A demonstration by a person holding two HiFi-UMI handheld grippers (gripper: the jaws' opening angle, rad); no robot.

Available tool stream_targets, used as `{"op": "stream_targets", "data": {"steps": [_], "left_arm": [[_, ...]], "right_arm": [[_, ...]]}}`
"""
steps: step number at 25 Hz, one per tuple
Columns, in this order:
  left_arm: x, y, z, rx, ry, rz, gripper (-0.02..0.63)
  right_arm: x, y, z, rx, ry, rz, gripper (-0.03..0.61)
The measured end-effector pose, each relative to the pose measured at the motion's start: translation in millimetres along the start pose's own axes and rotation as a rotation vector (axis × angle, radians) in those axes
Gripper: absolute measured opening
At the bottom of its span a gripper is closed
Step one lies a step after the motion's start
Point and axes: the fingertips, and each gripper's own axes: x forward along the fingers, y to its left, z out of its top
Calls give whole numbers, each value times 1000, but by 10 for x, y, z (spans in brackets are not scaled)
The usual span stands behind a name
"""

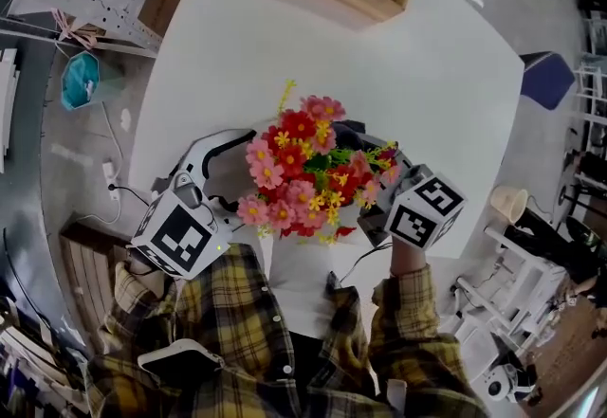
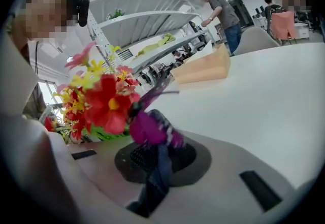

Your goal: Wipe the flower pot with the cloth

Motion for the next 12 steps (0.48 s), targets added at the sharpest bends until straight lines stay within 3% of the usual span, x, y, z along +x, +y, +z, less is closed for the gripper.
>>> {"op": "stream_targets", "data": {"steps": [12], "left_arm": [[280, 176, 181, 154, 61, -294, 370]], "right_arm": [[45, -290, 236, -86, 130, 213, 15]]}}
